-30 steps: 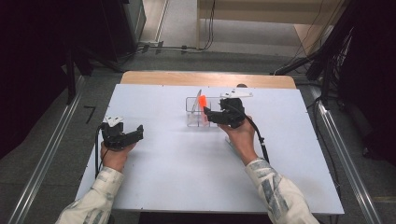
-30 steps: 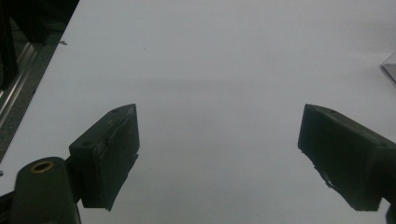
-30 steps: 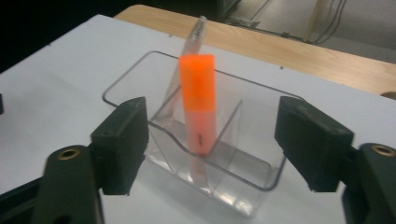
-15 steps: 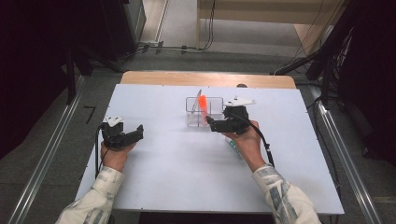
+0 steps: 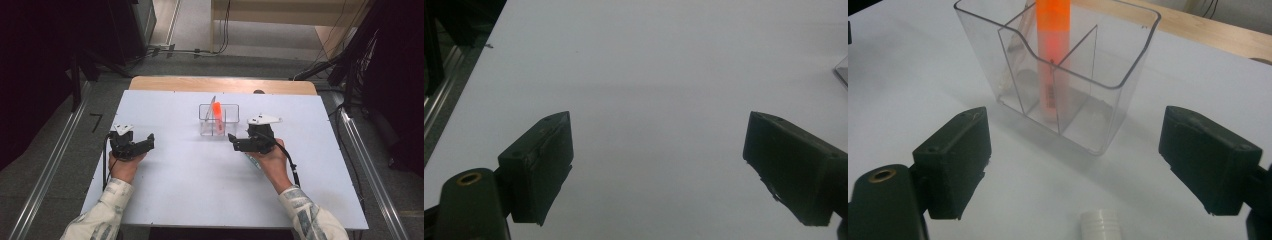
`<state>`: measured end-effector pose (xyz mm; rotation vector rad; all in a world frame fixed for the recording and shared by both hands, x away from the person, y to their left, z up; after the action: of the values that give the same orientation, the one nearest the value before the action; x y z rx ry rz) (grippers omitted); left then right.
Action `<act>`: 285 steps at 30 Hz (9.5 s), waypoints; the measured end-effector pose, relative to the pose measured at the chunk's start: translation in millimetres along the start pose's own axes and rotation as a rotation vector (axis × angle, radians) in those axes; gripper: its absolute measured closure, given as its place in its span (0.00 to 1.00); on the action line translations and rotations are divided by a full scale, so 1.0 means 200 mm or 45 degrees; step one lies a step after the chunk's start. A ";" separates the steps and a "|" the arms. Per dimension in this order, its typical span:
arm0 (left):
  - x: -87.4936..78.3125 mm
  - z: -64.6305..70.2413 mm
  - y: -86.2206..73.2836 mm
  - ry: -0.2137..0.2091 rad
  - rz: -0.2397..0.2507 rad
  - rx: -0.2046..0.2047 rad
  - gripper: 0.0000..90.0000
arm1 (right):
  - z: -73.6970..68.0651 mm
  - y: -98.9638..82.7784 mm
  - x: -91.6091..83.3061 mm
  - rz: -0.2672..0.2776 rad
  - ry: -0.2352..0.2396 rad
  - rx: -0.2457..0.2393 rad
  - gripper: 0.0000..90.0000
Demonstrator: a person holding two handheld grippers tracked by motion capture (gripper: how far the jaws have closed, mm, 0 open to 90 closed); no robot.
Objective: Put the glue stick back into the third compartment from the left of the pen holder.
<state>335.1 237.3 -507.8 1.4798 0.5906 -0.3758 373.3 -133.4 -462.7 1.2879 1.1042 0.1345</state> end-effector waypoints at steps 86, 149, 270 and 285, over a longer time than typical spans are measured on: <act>-0.01 -0.01 0.00 -0.008 0.000 -0.013 0.14 | 0.11 -0.27 0.12 -0.280 -0.048 0.010 0.70; 0.01 0.00 -0.01 -0.017 -0.026 -0.019 0.14 | 0.11 0.35 0.07 0.027 -0.020 0.045 0.70; 0.01 0.00 -0.01 -0.017 -0.011 0.001 0.14 | 0.11 0.25 0.18 -0.040 -0.028 -0.015 0.47; 0.01 0.00 0.00 -0.011 -0.008 -0.003 0.14 | 0.12 0.19 0.09 -0.030 -0.028 -0.014 0.17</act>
<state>335.8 237.2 -509.3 1.4738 0.5888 -0.3859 418.1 -126.5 -444.5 1.2634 1.0981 0.1090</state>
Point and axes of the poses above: each handheld gripper's, and its own axes: x roughly forward along the jaws, y roughly out of its top, z roughly to its right, the point moved 3 cm from there along x, roughly forward along the jaws, and after that the axes turned 10 degrees about y, right-handed, at the moved point
